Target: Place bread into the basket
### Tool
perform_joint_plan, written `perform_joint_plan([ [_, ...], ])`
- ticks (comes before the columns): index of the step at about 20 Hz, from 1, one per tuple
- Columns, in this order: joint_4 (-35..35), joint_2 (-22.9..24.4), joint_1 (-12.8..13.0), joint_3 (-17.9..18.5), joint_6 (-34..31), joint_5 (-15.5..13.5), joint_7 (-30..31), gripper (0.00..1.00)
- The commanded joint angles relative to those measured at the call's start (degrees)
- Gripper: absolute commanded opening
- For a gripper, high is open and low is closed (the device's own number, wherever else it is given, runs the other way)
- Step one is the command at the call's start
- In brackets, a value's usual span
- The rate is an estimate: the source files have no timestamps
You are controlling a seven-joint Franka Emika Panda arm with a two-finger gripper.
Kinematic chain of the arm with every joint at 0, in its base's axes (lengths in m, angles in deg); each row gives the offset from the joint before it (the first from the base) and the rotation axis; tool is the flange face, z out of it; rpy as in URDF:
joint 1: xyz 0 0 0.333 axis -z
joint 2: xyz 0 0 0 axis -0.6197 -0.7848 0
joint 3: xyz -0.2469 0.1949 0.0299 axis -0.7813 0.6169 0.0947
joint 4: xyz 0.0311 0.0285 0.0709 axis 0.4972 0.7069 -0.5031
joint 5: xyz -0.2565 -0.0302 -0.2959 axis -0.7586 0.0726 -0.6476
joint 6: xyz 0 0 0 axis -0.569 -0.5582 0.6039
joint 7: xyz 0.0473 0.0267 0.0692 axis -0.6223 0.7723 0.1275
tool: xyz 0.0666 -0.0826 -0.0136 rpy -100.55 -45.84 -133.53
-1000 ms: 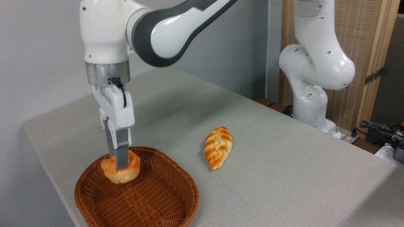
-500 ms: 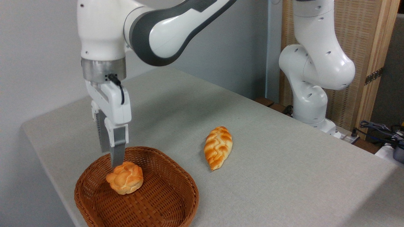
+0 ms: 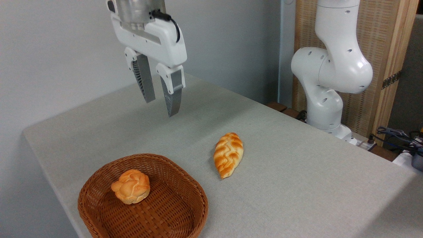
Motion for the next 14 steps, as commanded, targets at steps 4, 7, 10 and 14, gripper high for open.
perform_joint_plan([
  [4, -2.7, -1.4, -0.3, 0.5, -1.7, -0.5, 0.1, 1.0],
  [7, -2.7, -1.2, 0.6, 4.6, -1.6, -1.2, -3.2, 1.0],
  [10, -2.5, -1.1, 3.3, 6.3, -1.6, -1.2, -5.1, 1.0],
  [14, -2.5, -1.3, 5.3, 7.5, -1.5, -0.6, -4.0, 1.0],
])
